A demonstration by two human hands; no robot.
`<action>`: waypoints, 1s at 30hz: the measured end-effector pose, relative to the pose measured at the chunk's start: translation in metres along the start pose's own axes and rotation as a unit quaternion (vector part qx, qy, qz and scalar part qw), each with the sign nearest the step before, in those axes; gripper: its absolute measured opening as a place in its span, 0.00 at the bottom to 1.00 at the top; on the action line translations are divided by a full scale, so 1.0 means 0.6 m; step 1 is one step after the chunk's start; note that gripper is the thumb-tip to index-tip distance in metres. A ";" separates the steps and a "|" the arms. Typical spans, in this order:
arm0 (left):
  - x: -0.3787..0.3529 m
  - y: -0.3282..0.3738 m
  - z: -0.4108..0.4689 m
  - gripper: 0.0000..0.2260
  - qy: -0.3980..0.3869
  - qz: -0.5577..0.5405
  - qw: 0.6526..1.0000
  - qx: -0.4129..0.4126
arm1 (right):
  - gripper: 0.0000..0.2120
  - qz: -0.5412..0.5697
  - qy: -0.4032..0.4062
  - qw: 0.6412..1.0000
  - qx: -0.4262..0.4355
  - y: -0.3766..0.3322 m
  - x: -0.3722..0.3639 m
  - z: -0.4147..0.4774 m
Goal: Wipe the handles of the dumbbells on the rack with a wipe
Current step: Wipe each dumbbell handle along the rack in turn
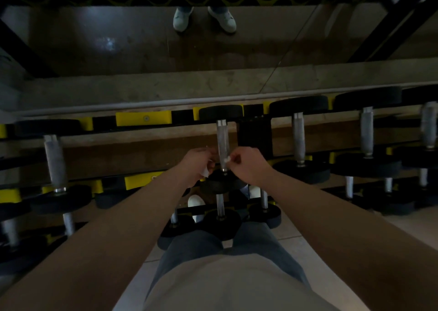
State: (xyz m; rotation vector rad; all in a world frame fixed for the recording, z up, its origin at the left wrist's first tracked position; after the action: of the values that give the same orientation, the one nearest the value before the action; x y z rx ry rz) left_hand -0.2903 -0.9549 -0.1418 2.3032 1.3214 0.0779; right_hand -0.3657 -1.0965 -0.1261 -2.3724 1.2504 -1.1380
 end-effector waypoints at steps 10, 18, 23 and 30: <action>-0.001 0.003 -0.004 0.07 -0.002 -0.035 0.999 0.001 | 0.13 0.117 0.005 0.992 -0.040 0.000 0.027 0.036; -0.003 0.000 0.010 0.10 0.004 -0.012 1.000 -0.006 | 0.08 0.126 -0.042 0.990 -0.051 0.001 0.031 0.051; 0.003 0.000 0.019 0.07 0.008 -0.010 1.000 0.003 | 0.05 0.234 0.054 0.969 -0.052 -0.012 0.053 0.077; 0.003 0.009 0.008 0.08 0.003 -0.031 0.999 -0.009 | 0.11 -0.035 -0.127 0.991 -0.038 0.006 0.011 0.027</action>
State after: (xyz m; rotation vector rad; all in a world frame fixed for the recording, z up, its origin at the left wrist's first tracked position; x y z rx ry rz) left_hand -0.2837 -0.9575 -0.1439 2.2457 1.3883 0.0756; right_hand -0.3536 -1.1062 -0.1353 -2.5383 1.1490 -0.7866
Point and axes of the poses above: each hand's wrist, its own z-axis towards the middle knuckle, its own x-axis out of the back of the hand, y = z × x, the point moved 4 cm from there along z, towards the middle knuckle, and after that the axes turned 8 degrees about -y, right-handed, at the moved point
